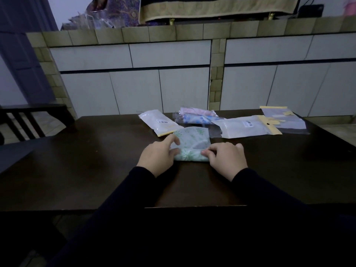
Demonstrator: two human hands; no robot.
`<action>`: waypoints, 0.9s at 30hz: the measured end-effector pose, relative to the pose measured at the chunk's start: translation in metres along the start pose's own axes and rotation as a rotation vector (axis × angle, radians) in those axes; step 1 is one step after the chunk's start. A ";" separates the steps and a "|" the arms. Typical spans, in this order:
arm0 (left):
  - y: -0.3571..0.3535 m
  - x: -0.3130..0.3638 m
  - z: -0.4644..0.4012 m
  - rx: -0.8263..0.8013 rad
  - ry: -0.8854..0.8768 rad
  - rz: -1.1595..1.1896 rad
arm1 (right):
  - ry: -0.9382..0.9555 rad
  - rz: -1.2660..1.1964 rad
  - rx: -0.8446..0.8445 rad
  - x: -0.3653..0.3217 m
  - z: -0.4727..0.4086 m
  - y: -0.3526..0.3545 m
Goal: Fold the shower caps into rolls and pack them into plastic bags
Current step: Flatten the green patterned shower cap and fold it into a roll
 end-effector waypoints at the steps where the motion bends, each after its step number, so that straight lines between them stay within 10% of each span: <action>1: -0.003 0.001 -0.001 0.005 -0.022 -0.072 | -0.003 0.010 0.017 0.000 0.000 0.001; 7: -0.011 0.004 -0.003 0.193 -0.228 -0.233 | 0.228 0.126 0.197 -0.006 0.008 0.006; 18: -0.014 -0.005 -0.006 -0.075 -0.137 0.150 | 0.107 0.127 -0.045 0.002 0.007 0.009; 27: -0.014 -0.003 -0.003 -0.112 -0.189 -0.032 | 0.164 0.181 -0.034 0.005 0.010 0.012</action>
Point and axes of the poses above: each hand's wrist, its own z-axis away from the middle knuckle, its own y-axis out of the back of the hand, x = y × z, the point moved 2 cm from there along -z, towards the middle knuckle, and after that the axes turned 11 degrees about -x, right-handed, at the moved point
